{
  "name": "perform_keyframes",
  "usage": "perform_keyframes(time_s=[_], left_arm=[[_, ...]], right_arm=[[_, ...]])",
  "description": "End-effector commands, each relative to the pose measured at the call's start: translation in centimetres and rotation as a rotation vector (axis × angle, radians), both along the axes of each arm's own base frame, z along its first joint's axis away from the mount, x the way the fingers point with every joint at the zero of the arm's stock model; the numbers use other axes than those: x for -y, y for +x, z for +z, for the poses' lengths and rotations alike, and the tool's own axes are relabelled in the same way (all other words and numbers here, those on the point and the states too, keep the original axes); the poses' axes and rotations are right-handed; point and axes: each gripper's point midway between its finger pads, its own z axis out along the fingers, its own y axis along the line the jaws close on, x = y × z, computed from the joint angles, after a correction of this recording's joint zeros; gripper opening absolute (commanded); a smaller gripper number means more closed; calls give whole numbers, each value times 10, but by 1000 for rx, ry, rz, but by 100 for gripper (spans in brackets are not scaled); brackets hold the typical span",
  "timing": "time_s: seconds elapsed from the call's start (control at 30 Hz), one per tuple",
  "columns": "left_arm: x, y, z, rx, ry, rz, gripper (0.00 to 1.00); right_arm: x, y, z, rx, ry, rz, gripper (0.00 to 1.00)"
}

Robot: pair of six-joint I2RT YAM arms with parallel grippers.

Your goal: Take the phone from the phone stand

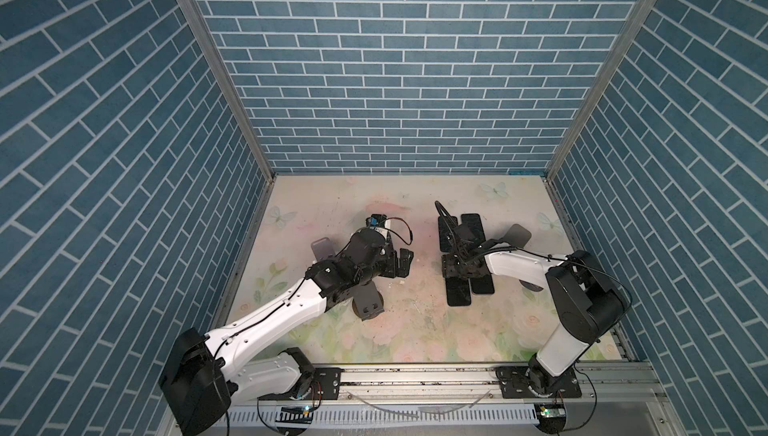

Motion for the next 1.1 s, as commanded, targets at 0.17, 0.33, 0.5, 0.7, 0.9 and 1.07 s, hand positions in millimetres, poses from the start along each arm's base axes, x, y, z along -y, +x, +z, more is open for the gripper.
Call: perform_keyframes(time_s=[0.17,0.33,0.5,0.7,0.9,1.07], left_arm=[[0,1,-5,3,33,-4,100],[-2,0,-6,7,42,-4,100],[-4,0,-7,10,54,-6,100],[-5,-1,-8,12,63,-8,100],[-8,-2,-9,17,65,-6,100],[-13,-4,-7,26,67,6,100]], right_arm=[[6,-3,-10,-21,-103,-52,71],[6,-2,-10,-15,-137,-71,72],[3,-2,-10,-14,-148,-76,75],[2,-3,-10,-17,-162,-74,77],[2,-3,-8,-15,-166,-70,78],[1,-2,-3,-7,-160,-70,81]])
